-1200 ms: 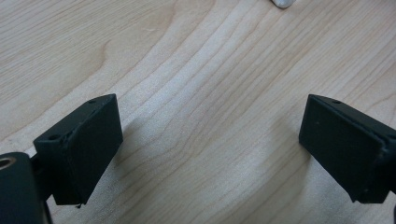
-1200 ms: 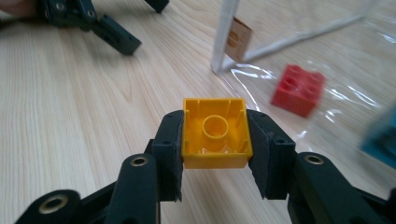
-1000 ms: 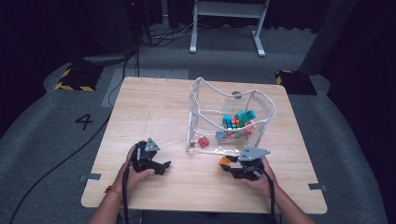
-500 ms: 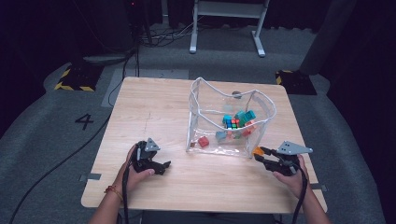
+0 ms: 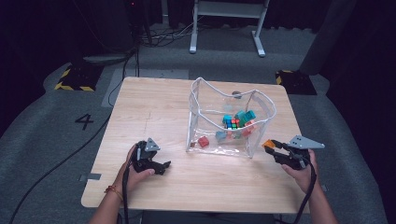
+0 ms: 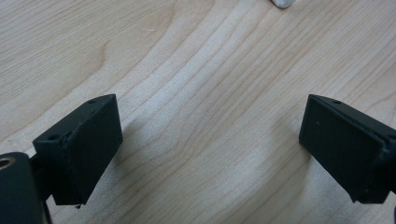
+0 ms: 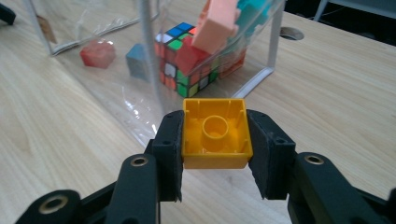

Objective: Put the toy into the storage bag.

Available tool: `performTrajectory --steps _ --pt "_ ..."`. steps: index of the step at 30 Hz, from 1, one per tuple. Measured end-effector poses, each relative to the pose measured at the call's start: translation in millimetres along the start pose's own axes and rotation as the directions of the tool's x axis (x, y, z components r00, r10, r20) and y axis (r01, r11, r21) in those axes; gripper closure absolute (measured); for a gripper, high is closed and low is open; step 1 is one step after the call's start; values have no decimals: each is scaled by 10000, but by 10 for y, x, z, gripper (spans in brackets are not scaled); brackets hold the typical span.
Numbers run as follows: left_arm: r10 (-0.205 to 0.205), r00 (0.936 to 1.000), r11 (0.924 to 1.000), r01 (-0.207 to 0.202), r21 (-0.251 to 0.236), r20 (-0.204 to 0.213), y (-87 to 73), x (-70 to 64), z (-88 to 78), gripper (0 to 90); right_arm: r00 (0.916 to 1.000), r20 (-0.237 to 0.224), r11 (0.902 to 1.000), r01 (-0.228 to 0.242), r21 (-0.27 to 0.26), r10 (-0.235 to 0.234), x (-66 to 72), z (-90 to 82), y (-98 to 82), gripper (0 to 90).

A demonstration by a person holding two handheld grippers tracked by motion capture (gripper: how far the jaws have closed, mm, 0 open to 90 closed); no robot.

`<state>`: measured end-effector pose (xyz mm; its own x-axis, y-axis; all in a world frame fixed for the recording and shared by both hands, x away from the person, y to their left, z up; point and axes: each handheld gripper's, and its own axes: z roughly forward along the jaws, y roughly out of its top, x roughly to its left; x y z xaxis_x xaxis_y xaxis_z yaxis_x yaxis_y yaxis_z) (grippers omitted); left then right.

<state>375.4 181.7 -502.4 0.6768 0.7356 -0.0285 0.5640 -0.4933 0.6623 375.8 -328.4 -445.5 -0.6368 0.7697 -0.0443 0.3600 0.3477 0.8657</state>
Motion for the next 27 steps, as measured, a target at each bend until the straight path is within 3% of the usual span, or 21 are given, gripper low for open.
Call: performTrajectory --steps 4,9,13,17,27 --pt "-1 10000 10000 1 18 24 1 1 -2 62 9997 192 9999 -139 -9 139 -90 29 59 594" --pt "41 10000 10000 -41 10 28 2 3 2 61 9977 223 9978 -637 -198 642 -279 49 119 594" --pt "62 10000 10000 -63 23 70 4 5 4 58 9934 795 9965 -825 -103 831 -444 114 187 594" --pt "58 9999 10000 -59 40 89 5 5 5 57 9876 956 9921 -1219 -298 1242 -576 156 316 594" --pt "63 9999 10000 -64 46 79 5 6 4 57 9842 1379 9932 -1051 -492 1110 -810 126 727 594"
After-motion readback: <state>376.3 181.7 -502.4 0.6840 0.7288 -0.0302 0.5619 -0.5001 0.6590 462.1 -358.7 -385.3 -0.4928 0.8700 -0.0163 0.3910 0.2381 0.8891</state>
